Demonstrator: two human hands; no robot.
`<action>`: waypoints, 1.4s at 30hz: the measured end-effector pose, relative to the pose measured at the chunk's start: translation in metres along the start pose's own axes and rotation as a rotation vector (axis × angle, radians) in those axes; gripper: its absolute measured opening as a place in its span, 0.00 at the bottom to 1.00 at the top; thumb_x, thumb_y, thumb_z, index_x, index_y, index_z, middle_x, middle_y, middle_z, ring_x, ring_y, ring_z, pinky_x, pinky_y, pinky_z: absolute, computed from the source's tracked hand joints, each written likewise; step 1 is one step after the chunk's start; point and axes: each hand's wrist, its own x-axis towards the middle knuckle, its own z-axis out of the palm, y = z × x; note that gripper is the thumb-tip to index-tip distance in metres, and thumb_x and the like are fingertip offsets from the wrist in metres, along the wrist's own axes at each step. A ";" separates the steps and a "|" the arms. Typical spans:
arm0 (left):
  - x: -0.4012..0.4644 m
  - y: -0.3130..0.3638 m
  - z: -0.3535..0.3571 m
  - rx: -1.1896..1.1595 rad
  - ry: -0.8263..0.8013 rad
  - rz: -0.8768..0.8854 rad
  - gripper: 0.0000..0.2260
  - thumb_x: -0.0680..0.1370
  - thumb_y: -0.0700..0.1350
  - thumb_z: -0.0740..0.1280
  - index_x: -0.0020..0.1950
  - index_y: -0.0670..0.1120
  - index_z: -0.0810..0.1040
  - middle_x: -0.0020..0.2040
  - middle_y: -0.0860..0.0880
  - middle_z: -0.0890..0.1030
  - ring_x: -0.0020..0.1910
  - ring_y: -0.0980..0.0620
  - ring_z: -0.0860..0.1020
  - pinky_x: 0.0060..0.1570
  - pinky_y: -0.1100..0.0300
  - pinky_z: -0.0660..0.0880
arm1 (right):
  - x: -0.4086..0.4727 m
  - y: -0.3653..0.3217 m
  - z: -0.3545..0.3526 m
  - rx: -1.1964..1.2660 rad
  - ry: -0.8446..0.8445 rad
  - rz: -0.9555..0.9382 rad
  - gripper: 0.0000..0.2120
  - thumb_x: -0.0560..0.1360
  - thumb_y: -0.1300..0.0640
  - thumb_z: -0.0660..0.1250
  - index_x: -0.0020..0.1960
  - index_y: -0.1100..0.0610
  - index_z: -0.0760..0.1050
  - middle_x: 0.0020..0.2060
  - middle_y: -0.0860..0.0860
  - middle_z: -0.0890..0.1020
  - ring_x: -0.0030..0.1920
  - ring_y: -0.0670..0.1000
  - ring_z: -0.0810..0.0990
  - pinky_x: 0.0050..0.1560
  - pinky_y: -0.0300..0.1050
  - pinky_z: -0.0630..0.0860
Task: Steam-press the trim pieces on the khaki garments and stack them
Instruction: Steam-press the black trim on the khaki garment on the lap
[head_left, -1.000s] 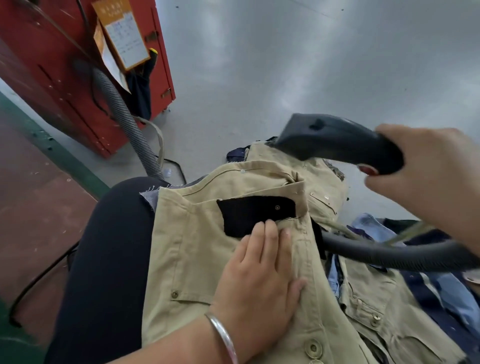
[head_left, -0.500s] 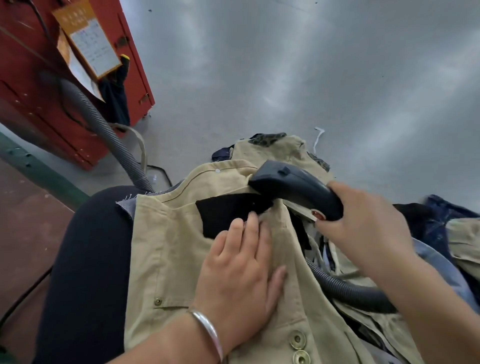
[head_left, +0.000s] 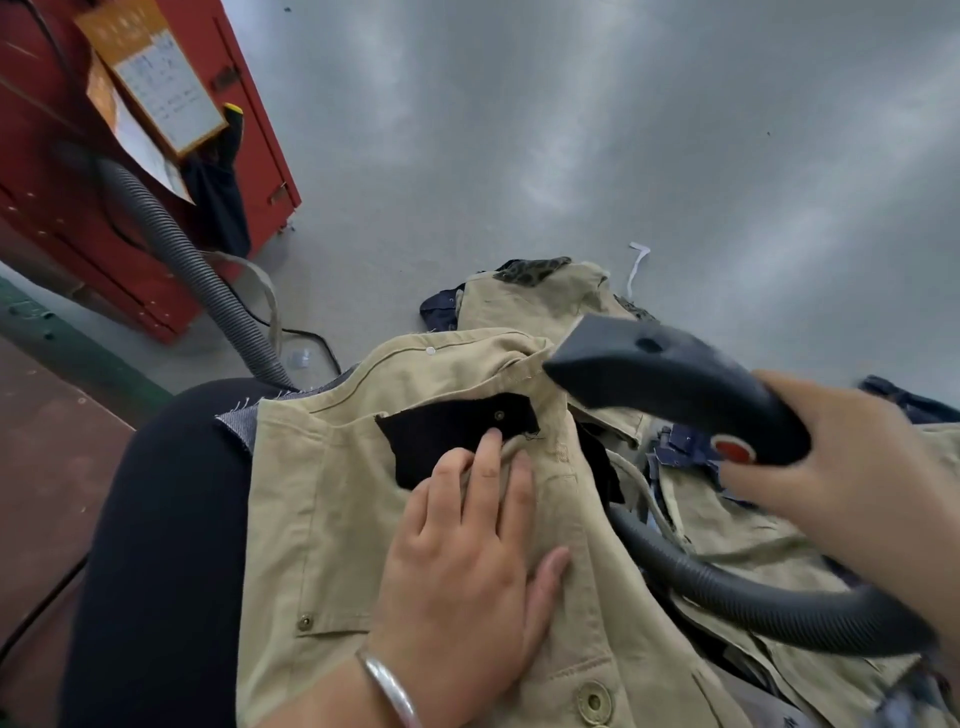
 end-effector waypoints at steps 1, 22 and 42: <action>0.000 0.000 0.001 0.005 0.007 0.004 0.29 0.77 0.60 0.55 0.68 0.41 0.74 0.67 0.39 0.73 0.59 0.39 0.74 0.57 0.46 0.70 | -0.006 -0.001 0.004 -0.057 -0.039 -0.006 0.10 0.64 0.48 0.73 0.40 0.41 0.72 0.25 0.43 0.77 0.29 0.44 0.77 0.29 0.46 0.73; -0.001 0.001 0.001 0.013 0.036 0.014 0.28 0.77 0.59 0.55 0.67 0.41 0.74 0.66 0.38 0.74 0.58 0.38 0.74 0.56 0.46 0.64 | 0.020 -0.008 -0.009 0.077 -0.077 0.004 0.10 0.65 0.48 0.70 0.45 0.43 0.75 0.30 0.41 0.81 0.23 0.46 0.77 0.28 0.45 0.74; -0.001 -0.004 -0.007 -0.089 -0.038 0.015 0.28 0.77 0.60 0.56 0.68 0.42 0.74 0.68 0.40 0.73 0.61 0.40 0.74 0.58 0.46 0.71 | 0.092 -0.045 0.036 0.006 0.064 0.085 0.09 0.73 0.50 0.70 0.52 0.48 0.76 0.40 0.50 0.81 0.41 0.57 0.81 0.44 0.49 0.76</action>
